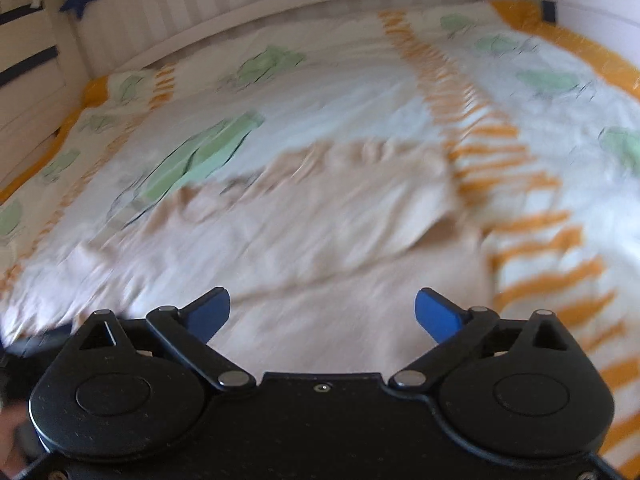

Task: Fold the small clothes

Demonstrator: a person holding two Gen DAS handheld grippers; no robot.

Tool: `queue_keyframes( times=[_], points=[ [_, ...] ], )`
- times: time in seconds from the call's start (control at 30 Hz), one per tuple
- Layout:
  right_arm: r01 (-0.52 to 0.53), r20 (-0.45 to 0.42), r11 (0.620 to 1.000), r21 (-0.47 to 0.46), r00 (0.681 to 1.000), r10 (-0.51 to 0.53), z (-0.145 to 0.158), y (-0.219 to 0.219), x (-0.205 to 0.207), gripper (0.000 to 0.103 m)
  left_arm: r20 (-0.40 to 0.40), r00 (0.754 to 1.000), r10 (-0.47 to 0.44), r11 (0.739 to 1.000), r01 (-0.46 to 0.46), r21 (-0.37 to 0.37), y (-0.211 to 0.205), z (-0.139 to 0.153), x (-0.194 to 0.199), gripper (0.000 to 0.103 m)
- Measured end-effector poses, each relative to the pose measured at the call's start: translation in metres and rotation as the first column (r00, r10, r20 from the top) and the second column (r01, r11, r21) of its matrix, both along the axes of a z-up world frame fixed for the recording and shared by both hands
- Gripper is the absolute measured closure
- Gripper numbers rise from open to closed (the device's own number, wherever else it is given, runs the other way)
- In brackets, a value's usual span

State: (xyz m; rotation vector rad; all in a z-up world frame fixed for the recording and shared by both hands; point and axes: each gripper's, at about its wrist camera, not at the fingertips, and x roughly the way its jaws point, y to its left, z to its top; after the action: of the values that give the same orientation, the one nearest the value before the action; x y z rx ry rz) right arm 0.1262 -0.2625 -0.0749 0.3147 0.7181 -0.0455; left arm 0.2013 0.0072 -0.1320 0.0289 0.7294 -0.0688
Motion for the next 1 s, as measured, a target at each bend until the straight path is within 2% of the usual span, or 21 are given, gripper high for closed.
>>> queue_keyframes(
  times=[0.07, 0.17, 0.33, 0.43, 0.57, 0.67, 0.77, 1.0],
  points=[
    [-0.047, -0.011, 0.999, -0.006, 0.999, 0.047, -0.009, 0.018, -0.005, 0.000, -0.001, 1.000, -0.006, 1.000, 0.006, -0.028, 0.005, 0.002, 0.000, 0.000],
    [-0.121, -0.025, 0.990, -0.071, 0.993, 0.119, -0.021, 0.044, -0.011, 0.001, -0.008, 1.000, -0.013, 0.998, 0.012, -0.056, 0.013, 0.006, -0.008, 0.000],
    [-0.204, -0.013, 0.948, -0.245, 0.978, 0.207, -0.037, 0.075, -0.021, 0.000, -0.019, 1.000, 0.003, 0.994, -0.005, -0.105, 0.036, 0.017, -0.034, 0.001],
    [-0.198, 0.003, 0.953, -0.228, 0.979, 0.204, -0.040, 0.071, -0.022, 0.000, -0.034, 0.998, 0.053, 0.990, -0.057, -0.133, 0.062, 0.024, -0.047, 0.001],
    [-0.195, 0.023, 0.958, -0.211, 0.979, 0.204, -0.044, 0.068, -0.024, 0.000, -0.046, 0.984, 0.172, 0.972, -0.177, -0.157, 0.110, 0.030, -0.056, 0.001],
    [-0.193, 0.022, 0.957, -0.218, 0.979, 0.202, -0.044, 0.070, -0.028, 0.000, -0.053, 0.962, 0.267, 0.947, -0.272, -0.173, 0.149, 0.032, -0.052, 0.001],
    [-0.192, 0.020, 0.957, -0.219, 0.979, 0.201, -0.044, 0.070, -0.027, 0.000, -0.058, 0.928, 0.367, 0.911, -0.371, -0.178, 0.187, 0.032, -0.042, 0.001],
    [-0.183, 0.024, 0.958, -0.219, 0.981, 0.193, -0.045, 0.072, -0.026, 0.000, -0.042, 0.864, 0.502, 0.845, -0.500, -0.190, 0.238, 0.027, -0.010, 0.001]
  ],
)
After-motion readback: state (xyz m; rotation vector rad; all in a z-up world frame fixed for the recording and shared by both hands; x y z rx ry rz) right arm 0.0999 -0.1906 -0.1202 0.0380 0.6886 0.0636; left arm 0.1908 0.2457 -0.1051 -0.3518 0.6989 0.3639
